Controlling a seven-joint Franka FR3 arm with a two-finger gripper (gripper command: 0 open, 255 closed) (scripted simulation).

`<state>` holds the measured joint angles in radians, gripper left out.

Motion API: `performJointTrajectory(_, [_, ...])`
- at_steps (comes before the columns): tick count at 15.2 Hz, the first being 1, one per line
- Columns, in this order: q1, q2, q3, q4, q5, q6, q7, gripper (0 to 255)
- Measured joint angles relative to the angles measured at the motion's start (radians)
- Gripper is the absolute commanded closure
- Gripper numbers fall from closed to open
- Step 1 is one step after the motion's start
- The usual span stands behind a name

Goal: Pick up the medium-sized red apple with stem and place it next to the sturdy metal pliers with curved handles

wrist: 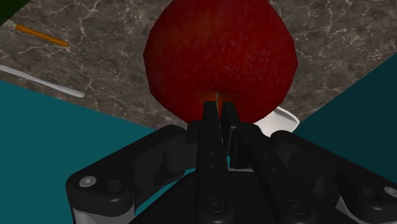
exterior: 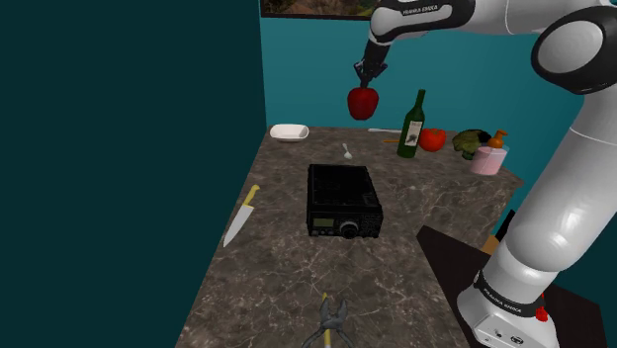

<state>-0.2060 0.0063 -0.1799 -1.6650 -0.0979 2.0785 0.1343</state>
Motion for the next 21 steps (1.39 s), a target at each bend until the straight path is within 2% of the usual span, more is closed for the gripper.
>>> performJointTrajectory(5, [0.005, 0.003, 0.005, 0.067, -0.001, -0.065, 0.004, 255])
performJointTrajectory(12, [0.065, -0.164, 0.083, -0.119, -0.077, -0.063, 0.158, 255])
performJointTrajectory(21, [0.131, -0.325, 0.218, -0.275, -0.126, -0.108, 0.368, 255])
